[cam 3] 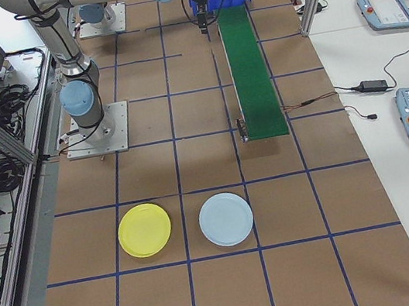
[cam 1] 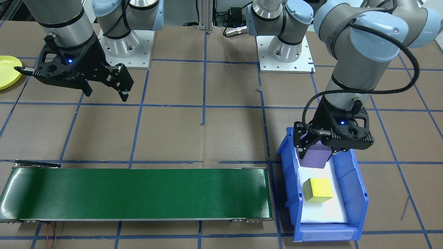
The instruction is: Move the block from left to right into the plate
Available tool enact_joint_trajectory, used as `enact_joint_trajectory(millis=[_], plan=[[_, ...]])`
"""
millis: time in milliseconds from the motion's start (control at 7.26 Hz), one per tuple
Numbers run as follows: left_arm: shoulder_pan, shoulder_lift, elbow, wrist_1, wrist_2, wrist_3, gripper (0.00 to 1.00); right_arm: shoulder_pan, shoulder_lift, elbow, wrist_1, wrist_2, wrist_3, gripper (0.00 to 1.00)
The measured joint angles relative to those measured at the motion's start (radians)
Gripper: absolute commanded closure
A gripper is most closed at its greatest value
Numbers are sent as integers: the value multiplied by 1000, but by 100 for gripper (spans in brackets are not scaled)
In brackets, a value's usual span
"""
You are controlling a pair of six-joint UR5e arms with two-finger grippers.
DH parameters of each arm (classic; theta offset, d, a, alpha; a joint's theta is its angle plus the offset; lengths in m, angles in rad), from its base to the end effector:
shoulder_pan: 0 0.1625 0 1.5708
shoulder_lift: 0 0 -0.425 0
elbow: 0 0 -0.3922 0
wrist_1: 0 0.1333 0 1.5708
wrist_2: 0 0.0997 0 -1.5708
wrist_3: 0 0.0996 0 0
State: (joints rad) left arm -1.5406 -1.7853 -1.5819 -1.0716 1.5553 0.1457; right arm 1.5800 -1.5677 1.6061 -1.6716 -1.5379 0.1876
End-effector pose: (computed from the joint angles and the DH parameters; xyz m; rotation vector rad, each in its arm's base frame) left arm -0.1168 -0.5994 0.4211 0.1824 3.0982 -0.4277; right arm 0.1412 -0.4977 0.4793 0.2747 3.0892 -0.0913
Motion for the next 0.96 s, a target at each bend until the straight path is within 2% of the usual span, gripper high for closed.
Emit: enact_joint_trajectory(millis=[413, 551, 689, 964], plan=[[-145, -182, 3, 169, -5, -145, 63, 0, 0, 0, 0, -1, 1, 0], [-171, -233, 3, 212, -5, -163, 46, 0, 0, 0, 0, -1, 1, 0], [-182, -265, 3, 231, -5, -170, 0, 0, 0, 0, 0, 0, 1, 0], [-186, -285, 5, 241, -3, -183, 0, 0, 0, 0, 0, 1, 1, 0]])
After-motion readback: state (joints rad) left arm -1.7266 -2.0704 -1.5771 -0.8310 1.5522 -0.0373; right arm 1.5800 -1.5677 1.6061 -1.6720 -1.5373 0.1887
